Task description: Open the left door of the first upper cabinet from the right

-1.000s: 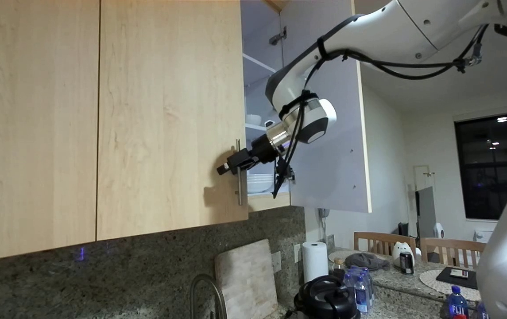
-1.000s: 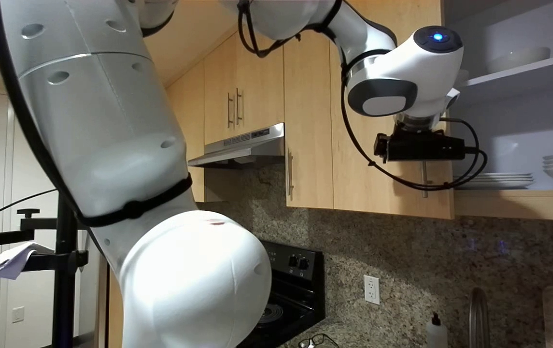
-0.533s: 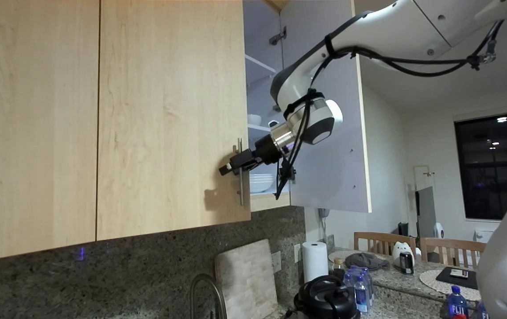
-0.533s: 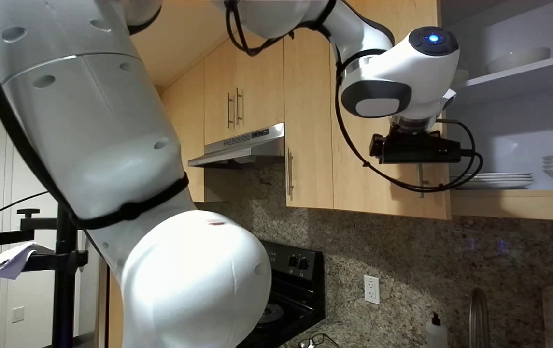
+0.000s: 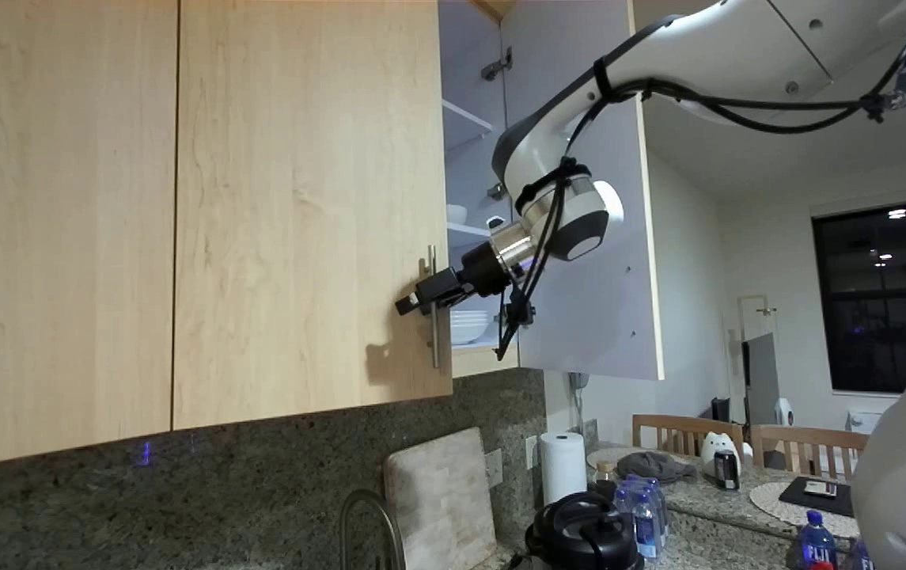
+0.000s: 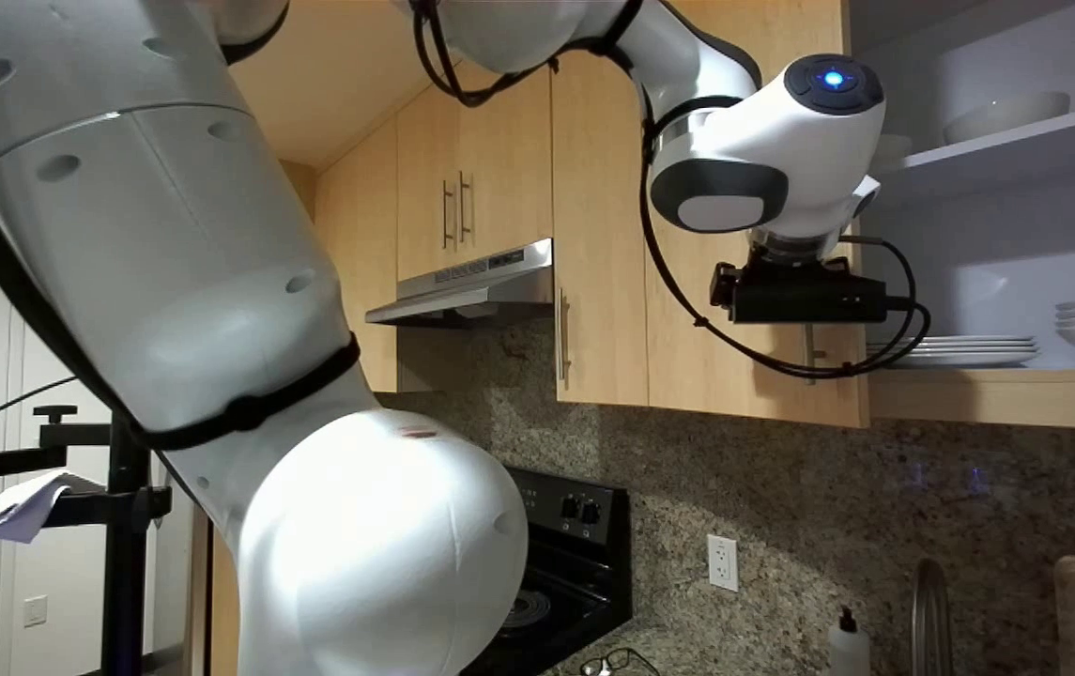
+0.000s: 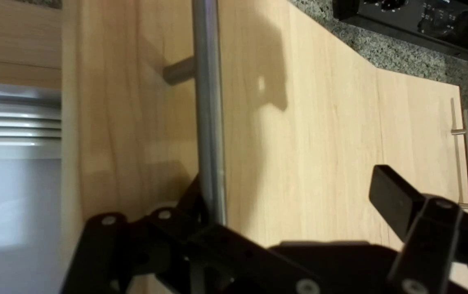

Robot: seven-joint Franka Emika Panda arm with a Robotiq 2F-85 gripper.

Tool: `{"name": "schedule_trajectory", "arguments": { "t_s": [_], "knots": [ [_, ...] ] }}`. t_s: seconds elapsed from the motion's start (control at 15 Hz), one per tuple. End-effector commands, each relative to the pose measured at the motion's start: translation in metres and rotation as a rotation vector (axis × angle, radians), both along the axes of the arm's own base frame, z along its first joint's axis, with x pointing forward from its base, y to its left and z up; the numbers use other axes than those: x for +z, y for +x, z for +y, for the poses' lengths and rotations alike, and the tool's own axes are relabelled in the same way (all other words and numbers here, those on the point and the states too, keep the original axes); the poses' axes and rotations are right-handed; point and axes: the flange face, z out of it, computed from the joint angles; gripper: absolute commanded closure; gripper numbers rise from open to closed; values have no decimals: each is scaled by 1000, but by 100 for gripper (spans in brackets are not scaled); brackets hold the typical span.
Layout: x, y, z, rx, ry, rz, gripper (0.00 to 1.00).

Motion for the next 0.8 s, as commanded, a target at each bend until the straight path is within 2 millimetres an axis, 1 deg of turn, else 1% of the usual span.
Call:
{"name": "schedule_trajectory", "arguments": {
  "t_s": [0.0,0.73],
  "knots": [
    [-42,-24,51,124,28,75,0],
    [-44,-46,63,99,11,84,0]
  ]
}}
